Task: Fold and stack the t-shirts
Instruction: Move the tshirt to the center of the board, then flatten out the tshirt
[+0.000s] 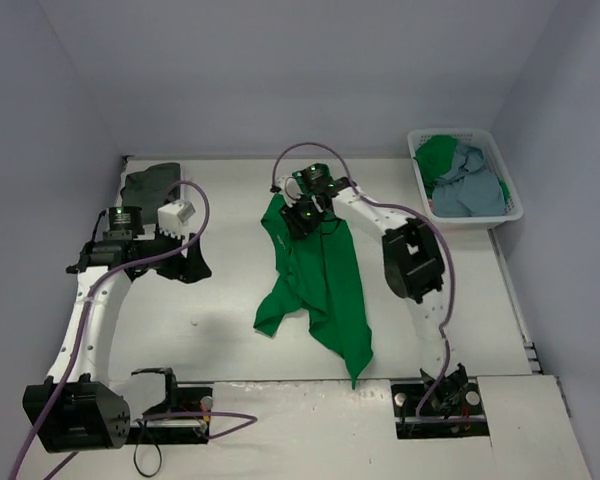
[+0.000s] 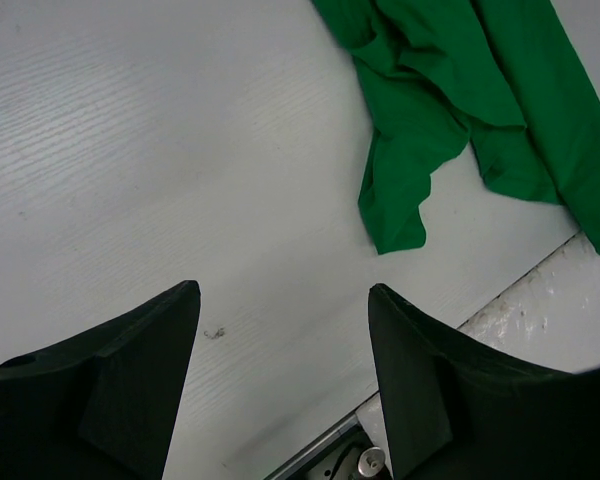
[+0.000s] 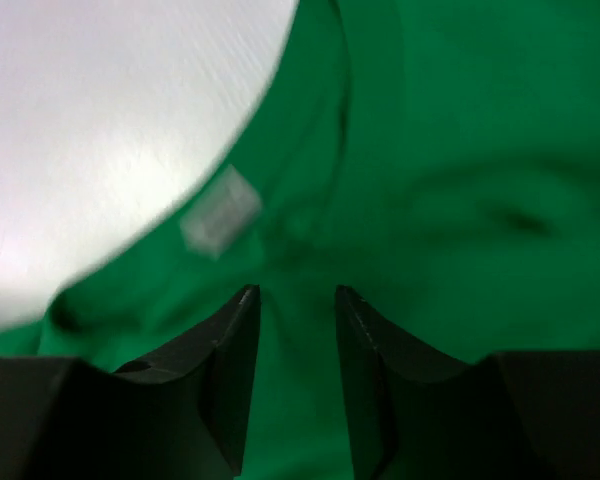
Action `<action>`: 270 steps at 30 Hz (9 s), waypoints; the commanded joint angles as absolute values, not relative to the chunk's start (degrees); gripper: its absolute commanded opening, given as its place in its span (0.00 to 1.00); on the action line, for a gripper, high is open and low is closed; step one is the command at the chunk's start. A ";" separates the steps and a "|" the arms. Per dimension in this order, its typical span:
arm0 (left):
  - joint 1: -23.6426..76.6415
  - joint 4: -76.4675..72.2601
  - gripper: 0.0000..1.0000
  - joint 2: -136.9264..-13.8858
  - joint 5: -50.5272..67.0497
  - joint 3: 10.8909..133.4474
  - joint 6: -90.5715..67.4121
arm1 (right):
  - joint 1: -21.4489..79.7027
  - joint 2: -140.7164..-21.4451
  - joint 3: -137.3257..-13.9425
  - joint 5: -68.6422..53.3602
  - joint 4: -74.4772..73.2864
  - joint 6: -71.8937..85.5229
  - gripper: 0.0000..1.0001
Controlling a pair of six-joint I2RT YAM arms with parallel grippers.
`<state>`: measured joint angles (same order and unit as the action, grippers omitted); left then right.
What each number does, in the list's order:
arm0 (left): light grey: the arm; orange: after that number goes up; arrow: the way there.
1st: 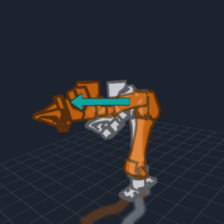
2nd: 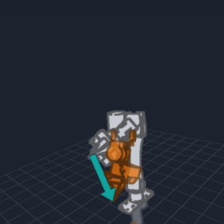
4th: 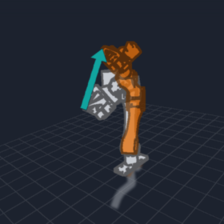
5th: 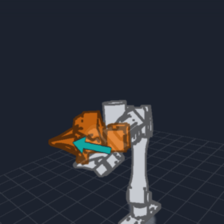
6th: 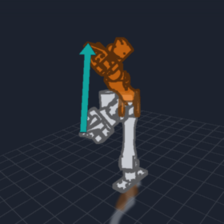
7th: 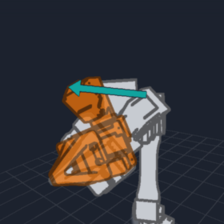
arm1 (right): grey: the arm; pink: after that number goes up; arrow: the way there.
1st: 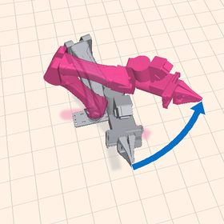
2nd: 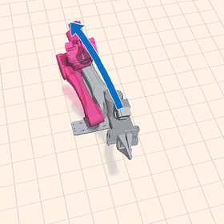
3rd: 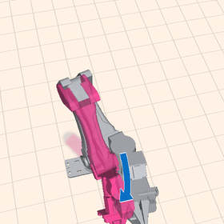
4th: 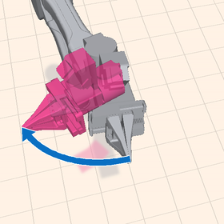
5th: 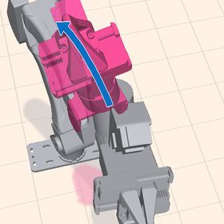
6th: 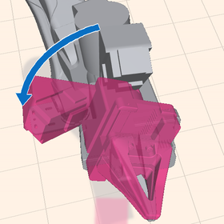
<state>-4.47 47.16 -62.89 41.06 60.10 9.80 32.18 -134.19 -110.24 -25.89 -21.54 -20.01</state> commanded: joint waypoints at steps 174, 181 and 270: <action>64.60 11.87 0.73 -134.42 -13.70 140.56 34.10 | -13.19 -80.51 -68.38 -32.25 -13.17 -19.85 0.00; 58.20 11.69 0.73 -112.00 -16.00 114.99 34.80 | -5.11 -81.82 -66.45 -30.24 -19.24 -28.64 0.00; 12.05 53.79 0.00 -104.41 44.82 93.78 16.27 | 62.04 -82.08 -54.76 -4.93 -27.07 -31.12 0.15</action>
